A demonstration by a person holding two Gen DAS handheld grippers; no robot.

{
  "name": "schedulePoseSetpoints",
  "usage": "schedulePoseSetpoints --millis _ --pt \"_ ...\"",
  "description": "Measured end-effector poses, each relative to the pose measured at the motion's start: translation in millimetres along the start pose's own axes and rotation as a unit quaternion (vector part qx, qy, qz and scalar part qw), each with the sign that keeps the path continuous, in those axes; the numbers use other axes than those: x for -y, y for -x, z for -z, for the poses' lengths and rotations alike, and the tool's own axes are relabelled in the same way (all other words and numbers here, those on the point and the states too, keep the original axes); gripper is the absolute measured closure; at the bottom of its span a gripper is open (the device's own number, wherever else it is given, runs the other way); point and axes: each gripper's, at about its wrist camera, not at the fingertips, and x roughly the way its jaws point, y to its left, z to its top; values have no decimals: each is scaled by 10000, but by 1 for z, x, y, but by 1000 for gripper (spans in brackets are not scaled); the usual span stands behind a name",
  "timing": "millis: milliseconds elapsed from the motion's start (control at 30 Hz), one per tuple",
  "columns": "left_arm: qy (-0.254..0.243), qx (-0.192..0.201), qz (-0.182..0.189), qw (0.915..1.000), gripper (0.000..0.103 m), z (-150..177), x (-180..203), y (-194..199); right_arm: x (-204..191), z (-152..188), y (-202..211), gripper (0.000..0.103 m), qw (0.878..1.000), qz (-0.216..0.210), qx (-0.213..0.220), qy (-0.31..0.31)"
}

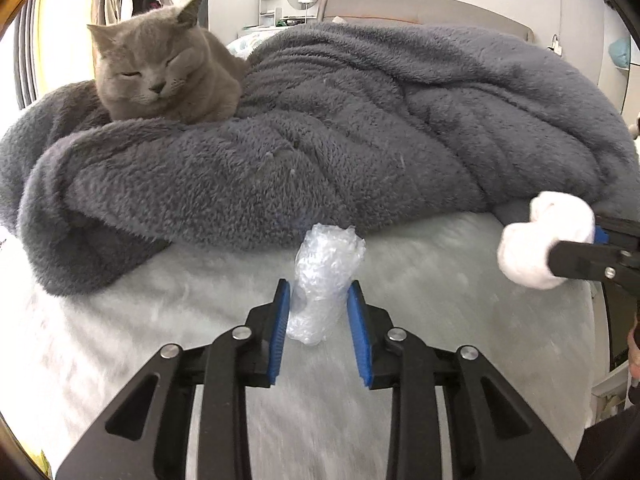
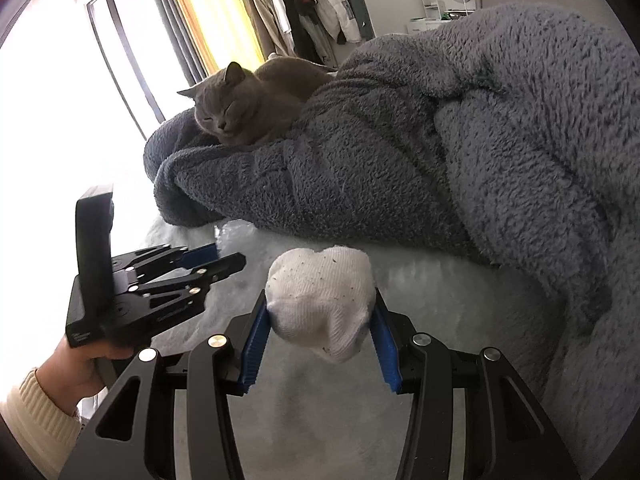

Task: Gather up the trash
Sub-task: 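Carry the bubble wrap and white sock in both tools over the black bin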

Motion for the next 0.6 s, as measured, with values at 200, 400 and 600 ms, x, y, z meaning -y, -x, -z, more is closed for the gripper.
schedulePoseSetpoints --millis 200,400,600 --pt "108 -18 -62 9999 72 27 0 35 -12 11 2 55 9998 22 -65 -181" --pt "405 63 -236 9989 72 59 -13 77 -37 36 10 55 9997 -30 -128 -204" --pt "683 120 -506 9963 72 92 -29 117 -71 61 21 55 9998 -109 -174 -43"
